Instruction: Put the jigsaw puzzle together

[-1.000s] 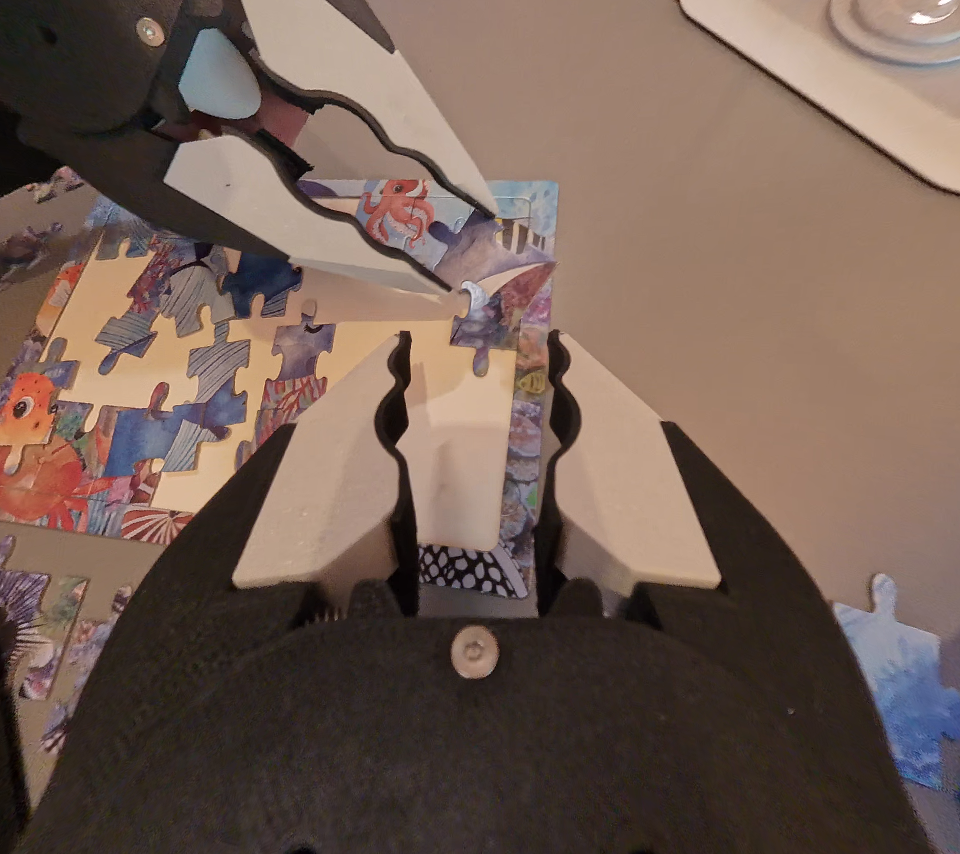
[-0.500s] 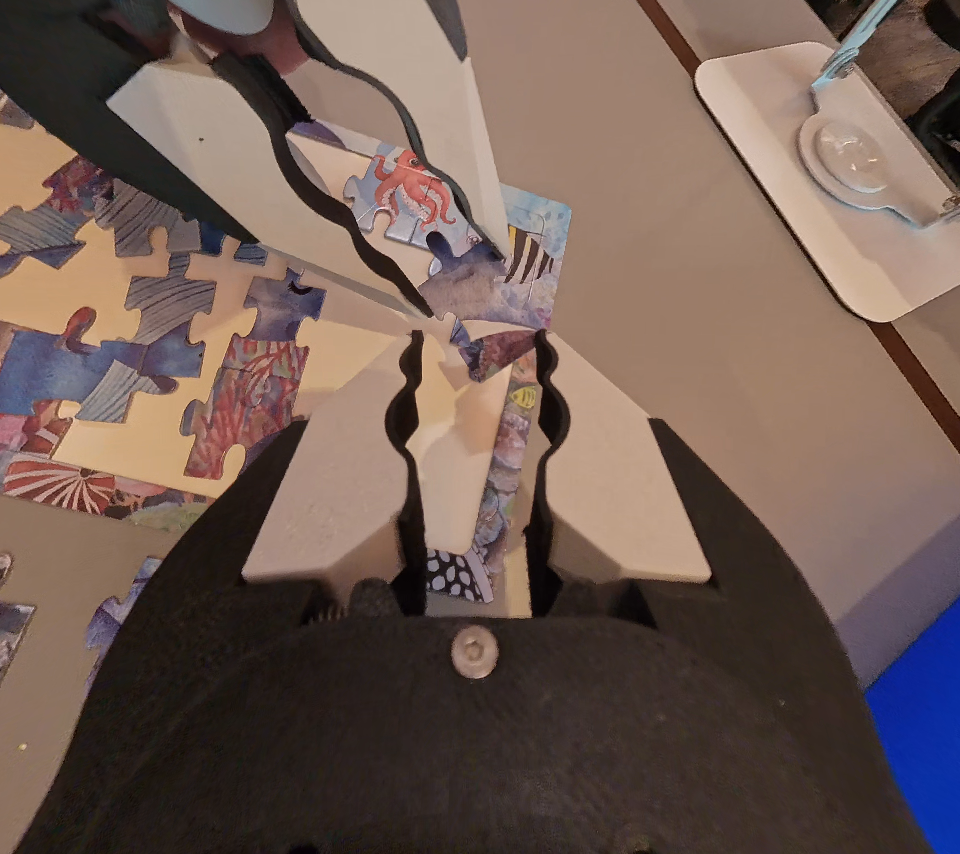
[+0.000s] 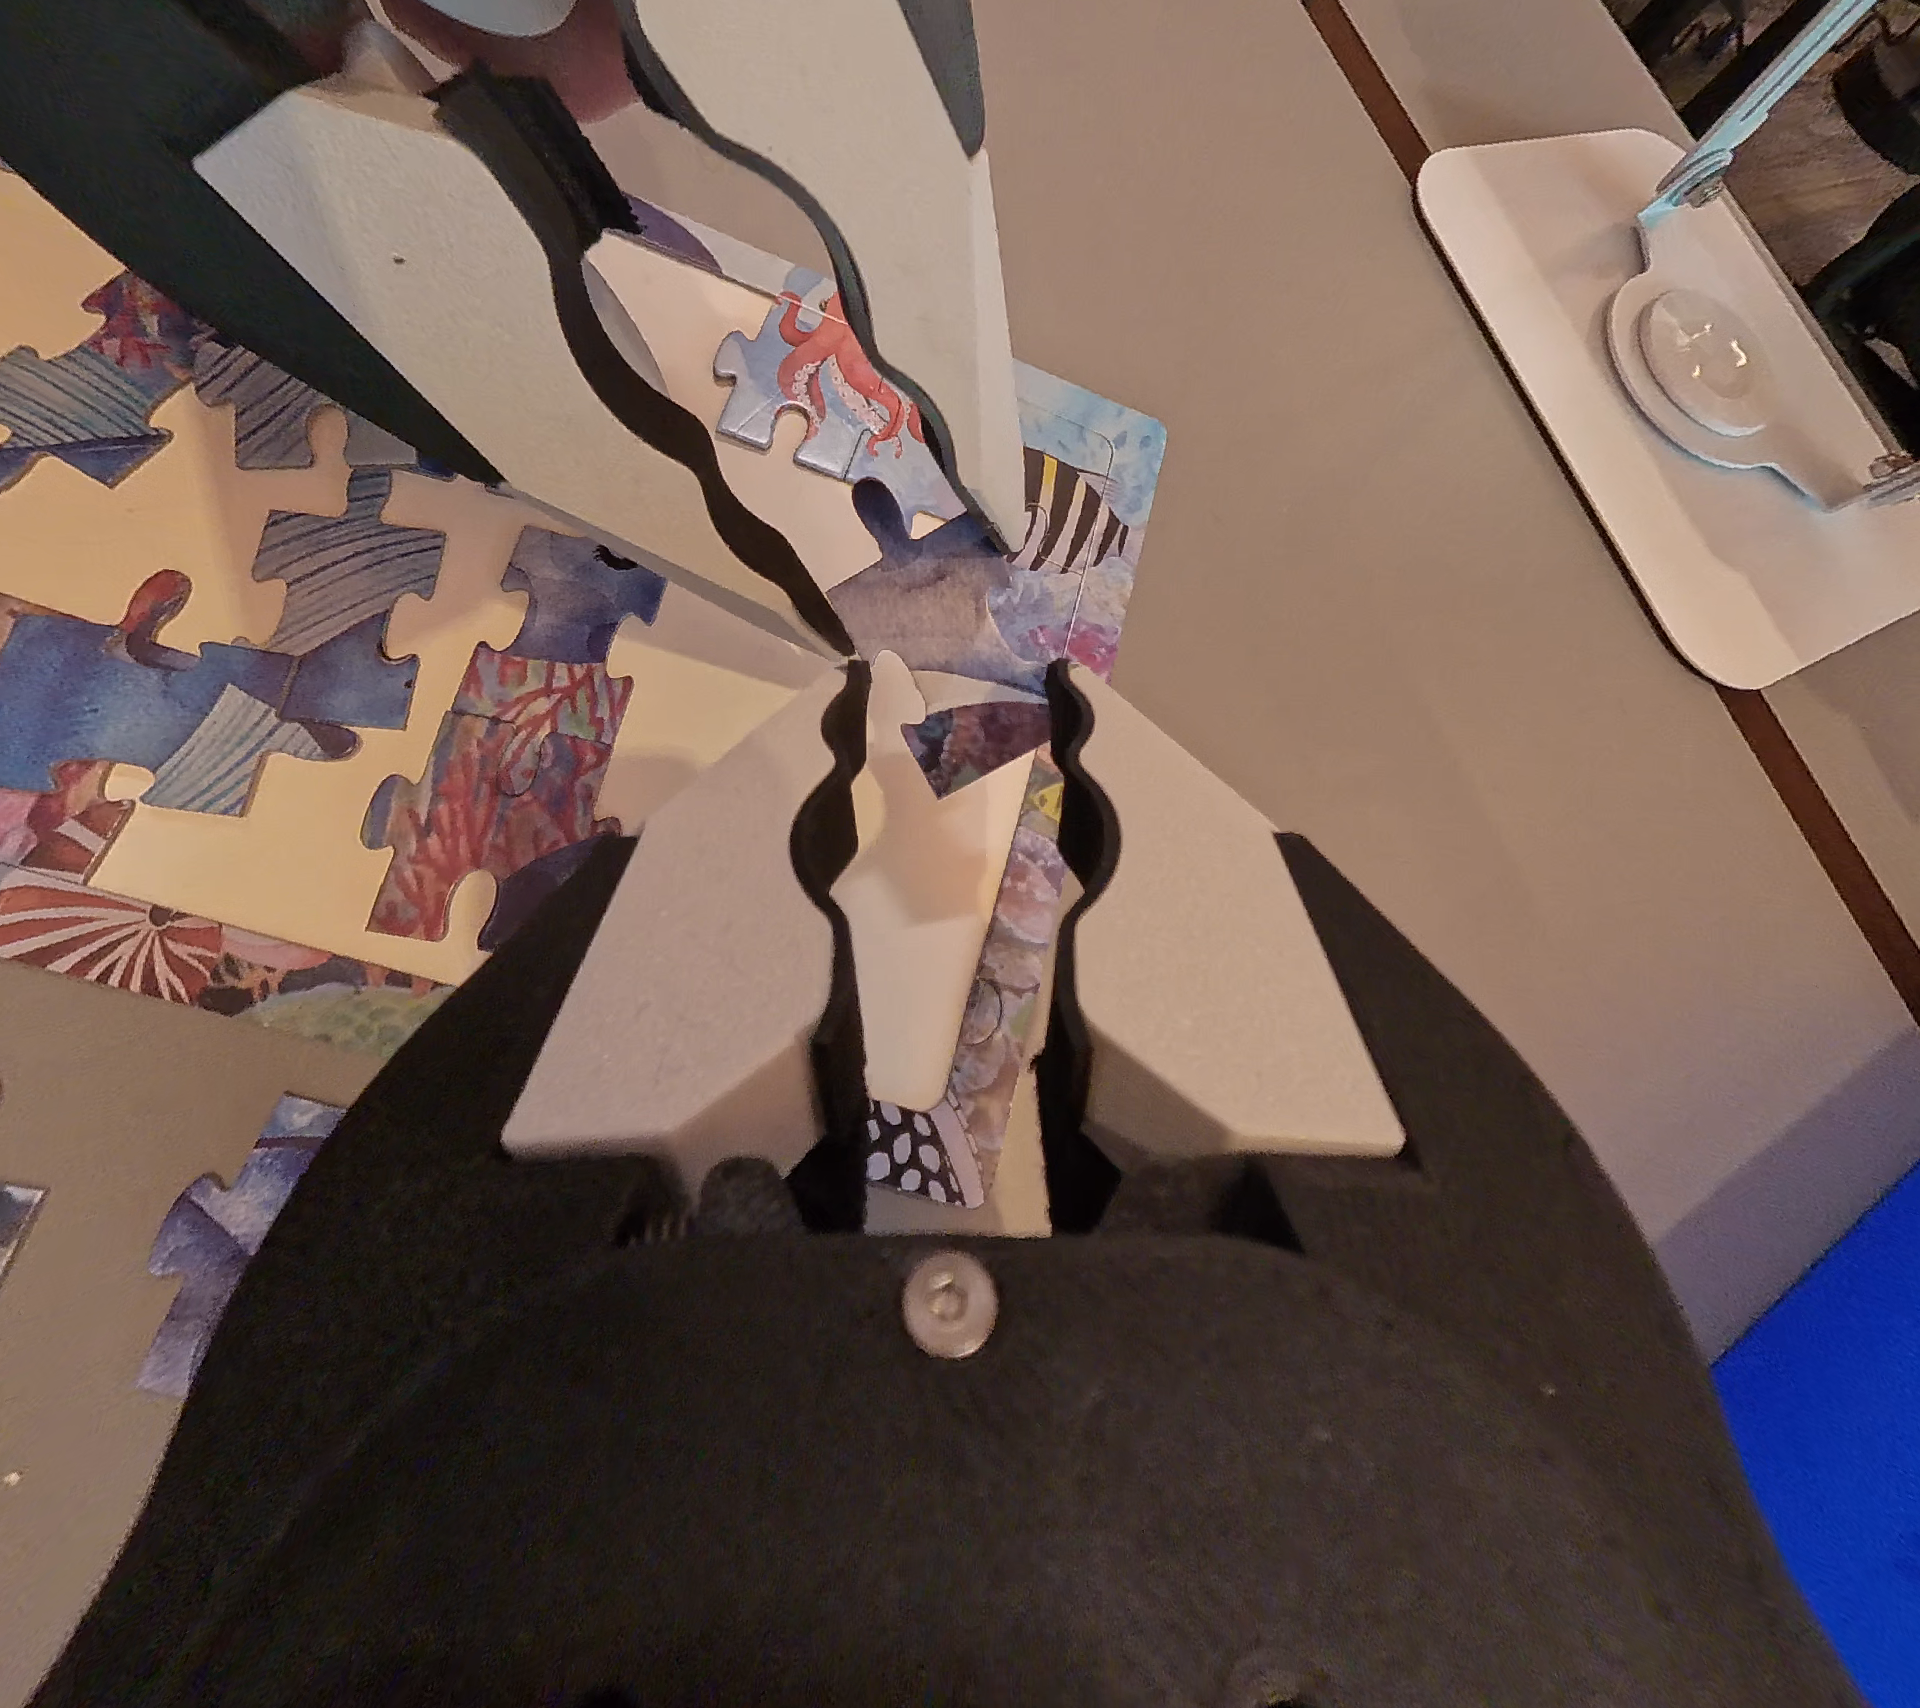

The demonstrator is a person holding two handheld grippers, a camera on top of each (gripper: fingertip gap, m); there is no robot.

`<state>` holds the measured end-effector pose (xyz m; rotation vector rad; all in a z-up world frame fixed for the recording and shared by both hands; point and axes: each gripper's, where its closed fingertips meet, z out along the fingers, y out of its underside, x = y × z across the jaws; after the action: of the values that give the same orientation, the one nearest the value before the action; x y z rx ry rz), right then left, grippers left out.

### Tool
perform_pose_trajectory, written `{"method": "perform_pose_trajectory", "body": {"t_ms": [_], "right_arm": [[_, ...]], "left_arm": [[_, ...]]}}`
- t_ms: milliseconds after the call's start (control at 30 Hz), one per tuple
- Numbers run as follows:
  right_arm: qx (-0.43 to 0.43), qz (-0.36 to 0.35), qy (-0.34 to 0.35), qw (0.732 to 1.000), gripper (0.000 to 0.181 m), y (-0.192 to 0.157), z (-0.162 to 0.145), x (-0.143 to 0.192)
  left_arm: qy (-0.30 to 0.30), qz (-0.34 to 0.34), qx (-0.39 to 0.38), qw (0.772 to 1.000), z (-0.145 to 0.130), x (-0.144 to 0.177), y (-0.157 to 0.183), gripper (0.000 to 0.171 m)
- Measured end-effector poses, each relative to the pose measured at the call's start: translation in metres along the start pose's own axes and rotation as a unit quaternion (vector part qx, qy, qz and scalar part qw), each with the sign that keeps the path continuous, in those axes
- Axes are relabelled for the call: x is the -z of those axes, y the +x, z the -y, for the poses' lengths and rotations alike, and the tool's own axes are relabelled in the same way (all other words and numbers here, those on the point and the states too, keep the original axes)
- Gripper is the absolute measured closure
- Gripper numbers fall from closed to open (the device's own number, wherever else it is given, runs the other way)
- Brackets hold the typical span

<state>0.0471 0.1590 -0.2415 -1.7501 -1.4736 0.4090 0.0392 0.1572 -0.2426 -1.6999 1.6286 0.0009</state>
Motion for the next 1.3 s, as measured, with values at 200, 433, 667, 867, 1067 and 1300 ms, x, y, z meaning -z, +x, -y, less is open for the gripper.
{"method": "perform_pose_trajectory", "body": {"t_ms": [200, 433, 667, 867, 1067, 1300], "right_arm": [[0.002, 0.000, 0.000, 1.000, 0.152, -0.001, 0.000, 0.000], [-0.008, -0.001, 0.014, 1.000, 0.128, 0.001, 0.005, 0.001], [0.020, 0.011, 0.000, 1.000, 0.131, -0.008, 0.002, -0.001], [0.019, 0.016, -0.011, 1.000, 0.134, -0.009, -0.003, -0.001], [0.015, 0.016, -0.017, 1.000, 0.143, -0.007, -0.005, -0.002], [0.010, 0.013, -0.011, 1.000, 0.151, -0.005, -0.004, -0.001]], "left_arm": [[0.002, -0.002, 0.003, 1.000, 0.000, 0.001, 0.000, 0.139], [0.001, -0.005, 0.004, 1.000, -0.001, 0.001, 0.001, 0.140], [-0.001, -0.011, 0.000, 1.000, -0.001, 0.002, 0.004, 0.140], [0.001, -0.017, 0.000, 1.000, 0.000, 0.003, 0.006, 0.139], [0.012, -0.025, 0.002, 1.000, 0.005, 0.005, 0.008, 0.139], [0.014, -0.028, 0.003, 0.999, 0.006, 0.006, 0.009, 0.140]]}}
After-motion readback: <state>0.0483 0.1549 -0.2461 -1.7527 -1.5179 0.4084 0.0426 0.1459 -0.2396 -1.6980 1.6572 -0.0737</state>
